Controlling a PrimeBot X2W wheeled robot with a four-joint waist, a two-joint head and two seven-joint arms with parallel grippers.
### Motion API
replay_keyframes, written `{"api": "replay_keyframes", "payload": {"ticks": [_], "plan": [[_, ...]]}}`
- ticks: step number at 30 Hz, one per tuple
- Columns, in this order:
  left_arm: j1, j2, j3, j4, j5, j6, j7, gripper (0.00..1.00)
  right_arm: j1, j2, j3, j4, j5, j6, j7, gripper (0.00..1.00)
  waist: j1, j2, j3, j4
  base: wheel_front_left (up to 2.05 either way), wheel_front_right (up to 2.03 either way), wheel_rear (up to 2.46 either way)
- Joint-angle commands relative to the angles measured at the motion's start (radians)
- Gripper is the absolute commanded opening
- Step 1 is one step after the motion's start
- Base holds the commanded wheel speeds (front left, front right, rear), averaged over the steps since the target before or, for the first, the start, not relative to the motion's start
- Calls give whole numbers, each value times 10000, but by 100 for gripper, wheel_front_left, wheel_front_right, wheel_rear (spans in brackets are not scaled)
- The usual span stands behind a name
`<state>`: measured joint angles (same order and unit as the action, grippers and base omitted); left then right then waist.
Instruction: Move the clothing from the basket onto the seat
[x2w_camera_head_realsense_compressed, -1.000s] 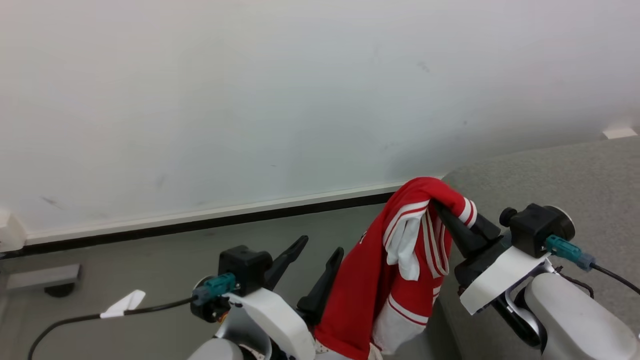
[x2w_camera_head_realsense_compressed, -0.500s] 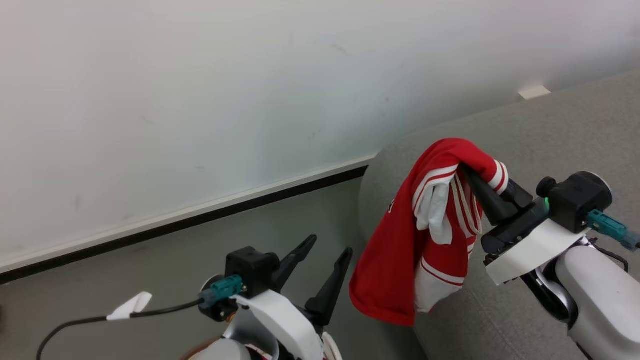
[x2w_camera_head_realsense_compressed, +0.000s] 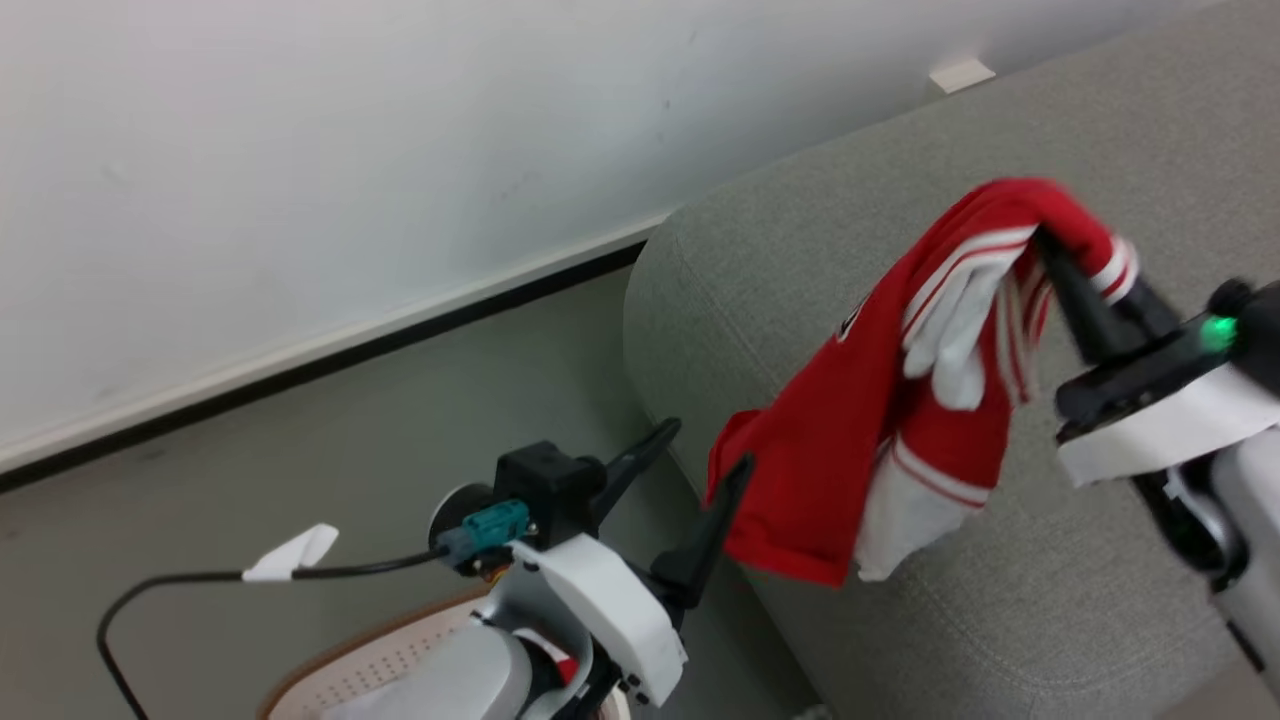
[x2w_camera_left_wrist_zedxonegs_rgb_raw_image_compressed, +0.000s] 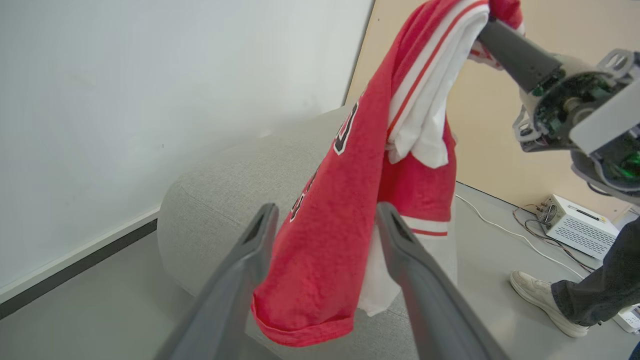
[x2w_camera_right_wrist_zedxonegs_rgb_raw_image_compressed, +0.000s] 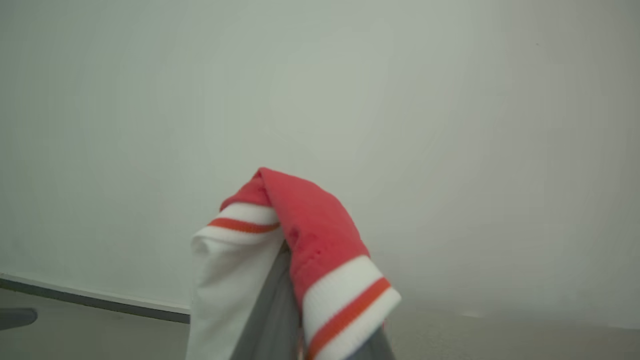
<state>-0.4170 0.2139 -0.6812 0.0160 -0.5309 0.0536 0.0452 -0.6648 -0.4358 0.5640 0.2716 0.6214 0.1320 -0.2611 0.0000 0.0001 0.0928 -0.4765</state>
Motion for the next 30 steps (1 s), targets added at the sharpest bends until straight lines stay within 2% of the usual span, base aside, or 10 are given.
{"api": "replay_keyframes", "payload": {"ticks": [1,5,10,14,17,23,30], "plan": [[-261,74,14,-65,86,-38,81,100,-360,14,-399,-26,-103,-25,-33,0,0,-1,668,104,0,0,0],[-1208,113,-193,-254,464,-258,533,100,-779,232,-2003,130,-665,-25,-30,0,0,-1,2045,636,0,0,0],[-2501,74,-404,-296,835,-663,979,100,-2052,284,-3988,689,-1597,-25,-32,0,0,-1,3590,1329,0,0,0],[-3271,-56,-517,-178,1043,-895,1093,100,-3463,-193,-5294,1403,-2005,-25,126,0,0,-1,4457,1840,0,0,0],[-3696,-177,-568,-78,1176,-1014,1059,100,-4497,-631,-6162,2092,-2225,-25,430,0,0,-1,4903,2114,0,0,0],[-4031,-299,-666,177,1204,-1124,911,100,-5517,-978,-7318,3757,-2897,-25,957,0,0,-1,5392,2431,0,0,0],[-3748,-324,-746,583,1052,-1049,751,100,-4741,-175,-8218,6589,-3973,-25,722,0,0,-1,5432,2614,0,0,0]]}}
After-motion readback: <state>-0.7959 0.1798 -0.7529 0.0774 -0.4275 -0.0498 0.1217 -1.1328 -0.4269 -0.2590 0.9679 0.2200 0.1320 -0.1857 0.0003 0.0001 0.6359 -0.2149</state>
